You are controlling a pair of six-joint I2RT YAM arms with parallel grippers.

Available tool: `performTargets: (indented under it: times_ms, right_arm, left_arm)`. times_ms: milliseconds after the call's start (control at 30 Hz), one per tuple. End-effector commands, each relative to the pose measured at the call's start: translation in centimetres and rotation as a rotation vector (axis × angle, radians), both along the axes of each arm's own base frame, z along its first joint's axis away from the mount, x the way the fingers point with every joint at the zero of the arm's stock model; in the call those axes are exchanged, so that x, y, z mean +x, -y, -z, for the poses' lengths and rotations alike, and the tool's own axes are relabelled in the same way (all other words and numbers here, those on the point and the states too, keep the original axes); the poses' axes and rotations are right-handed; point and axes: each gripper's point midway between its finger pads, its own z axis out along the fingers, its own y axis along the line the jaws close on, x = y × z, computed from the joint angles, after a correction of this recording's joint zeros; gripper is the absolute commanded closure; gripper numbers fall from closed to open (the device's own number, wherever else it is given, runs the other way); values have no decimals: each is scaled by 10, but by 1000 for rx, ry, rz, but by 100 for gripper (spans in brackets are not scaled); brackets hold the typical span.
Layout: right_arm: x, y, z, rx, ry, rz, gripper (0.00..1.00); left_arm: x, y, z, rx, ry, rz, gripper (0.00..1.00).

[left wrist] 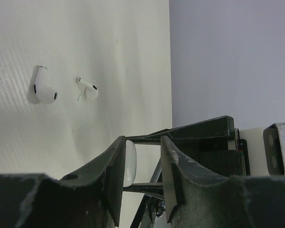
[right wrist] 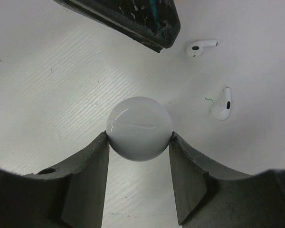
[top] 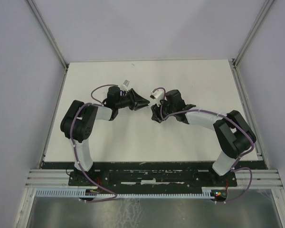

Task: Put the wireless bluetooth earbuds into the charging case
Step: Pick up the charging case at the center of the board.

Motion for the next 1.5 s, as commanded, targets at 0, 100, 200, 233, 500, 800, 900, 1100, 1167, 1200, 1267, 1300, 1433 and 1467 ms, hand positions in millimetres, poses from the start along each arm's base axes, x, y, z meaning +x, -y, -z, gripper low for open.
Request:
performTargets:
  times_ms: [0,100,200,233,500,800,900,1100,1167,1200,1267,1300,1433,1467]
  right_arm:
    - [4,-7,-31,53,68,-30,75]
    - [2,-7,-33,59,71,-35,75]
    - [2,-6,-36,59,77,-33,76]
    - [3,-6,-36,58,79,-31,76]
    - [4,-4,-36,59,76,-26,76]
    - [5,-2,-34,58,67,-23,76]
    - [5,-2,-33,59,65,-22,76]
    - [7,0,-32,59,62,-16,76]
    - [7,0,-31,59,61,-14,76]
    - [8,1,-31,58,60,-13,76]
    - [8,1,-32,59,61,-12,76]
    - [8,2,-31,58,61,-8,76]
    - [10,4,-31,58,61,2,76]
    - [11,4,-32,60,62,4,76]
  left_arm:
    - [-4,8,1,39,56,96,58]
    - [-7,9,8,65,49,129,58]
    - [-10,9,12,84,46,148,58]
    - [-11,10,13,85,47,156,58]
    - [-18,20,12,91,59,207,58]
    - [-26,30,6,80,79,250,58]
    - [-29,33,5,77,85,264,58]
    - [-34,38,1,67,98,292,59]
    - [-35,38,0,67,100,294,59]
    - [-35,38,1,67,98,295,59]
    - [-36,38,0,65,100,297,60]
    - [-36,38,0,65,101,298,61]
    - [-37,39,-1,61,103,301,64]
    - [-36,39,-1,60,103,301,64]
